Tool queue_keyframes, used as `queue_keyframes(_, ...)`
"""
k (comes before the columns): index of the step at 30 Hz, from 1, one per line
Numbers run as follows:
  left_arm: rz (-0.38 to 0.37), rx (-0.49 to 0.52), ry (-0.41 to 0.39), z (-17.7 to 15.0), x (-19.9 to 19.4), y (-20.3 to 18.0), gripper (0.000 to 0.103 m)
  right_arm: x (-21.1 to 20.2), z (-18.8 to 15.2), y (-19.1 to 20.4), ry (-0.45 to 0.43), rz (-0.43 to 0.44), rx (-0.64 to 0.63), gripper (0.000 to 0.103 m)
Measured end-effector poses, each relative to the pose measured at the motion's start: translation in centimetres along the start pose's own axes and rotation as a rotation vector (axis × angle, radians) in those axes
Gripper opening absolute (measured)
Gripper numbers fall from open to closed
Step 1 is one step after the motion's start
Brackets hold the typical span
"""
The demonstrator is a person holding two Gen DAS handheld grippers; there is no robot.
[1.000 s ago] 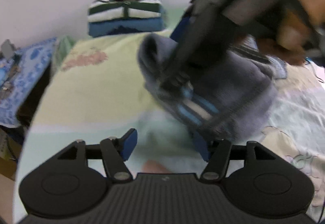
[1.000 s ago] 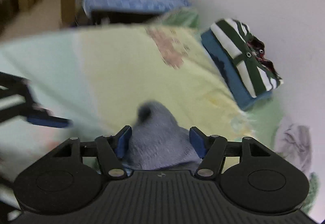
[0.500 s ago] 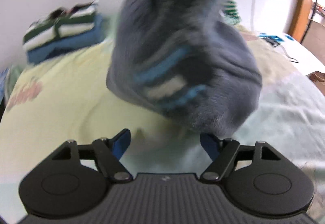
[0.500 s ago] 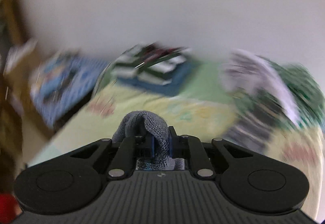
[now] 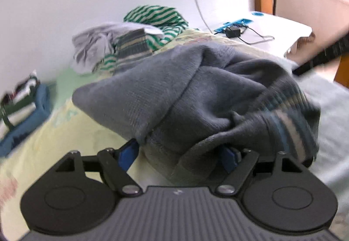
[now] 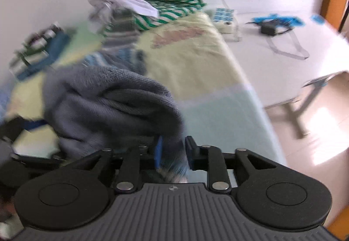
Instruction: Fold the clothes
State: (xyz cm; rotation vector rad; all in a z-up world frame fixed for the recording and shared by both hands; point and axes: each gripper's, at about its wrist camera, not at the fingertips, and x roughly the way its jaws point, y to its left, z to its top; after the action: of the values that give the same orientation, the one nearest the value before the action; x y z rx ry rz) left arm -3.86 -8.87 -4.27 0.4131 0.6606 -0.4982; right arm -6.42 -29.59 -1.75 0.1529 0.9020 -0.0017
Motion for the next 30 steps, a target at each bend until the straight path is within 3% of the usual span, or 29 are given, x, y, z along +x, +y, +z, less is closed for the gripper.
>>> queue_keyframes(1, -0.004, 0.007, -0.002, 0.0, -0.3, 0.2, 0.081, -0.8, 0.3, 0.0, -0.043, -0.008, -0.023, 0.029)
queue_keyframes(5, -0.023, 0.0, -0.006, -0.2, -1.5, 1.7, 0.081, -2.7, 2.7, 3.9, -0.214, 0.066, -0.292, 0.065)
queue_keyframes(8, -0.008, 0.034, -0.004, -0.8, -2.2, 1.9, 0.081, -1.1, 3.7, 9.0, -0.261, 0.116, -0.673, 0.066)
queue_keyframes(11, -0.005, 0.104, -0.021, -1.4, -3.3, 1.1, 0.081, 1.8, 3.4, 12.7, -0.23, 0.149, -1.03, 0.064)
queue_keyframes(12, -0.004, 0.133, -0.03, -1.5, -3.7, 0.6, 0.082, 2.6, 3.2, 13.6, -0.217, 0.158, -1.126, 0.062)
queue_keyframes(13, -0.003, 0.162, -0.038, -1.7, -4.0, 0.1, 0.082, 3.4, 3.3, 14.2, -0.209, 0.165, -1.185, 0.052)
queue_keyframes(14, 0.002, 0.192, -0.046, -1.8, -4.2, -0.4, 0.082, 3.9, 3.9, 14.5, -0.19, 0.18, -1.182, 0.023)
queue_keyframes(15, 0.011, 0.22, -0.052, -1.8, -4.1, -0.8, 0.082, 4.4, 5.0, 14.6, -0.148, 0.211, -1.141, 0.014)
queue_keyframes(17, 0.023, 0.268, -0.065, -1.7, -4.0, -1.6, 0.082, 4.5, 7.1, 14.3, -0.114, 0.273, -1.035, 0.012)
queue_keyframes(22, 0.038, 0.391, -0.081, -0.7, -2.4, -2.9, 0.082, 2.5, 10.1, 11.5, -0.147, 0.359, -0.773, 0.007)
queue_keyframes(26, 0.038, 0.502, -0.092, 0.2, -1.1, -4.2, 0.077, 1.0, 11.8, 7.4, -0.167, 0.421, -0.481, 0.007)
queue_keyframes(30, 0.068, 0.572, -0.079, 0.7, 0.7, -5.7, 0.048, 0.2, 12.2, 2.4, -0.209, 0.412, -0.199, 0.008)
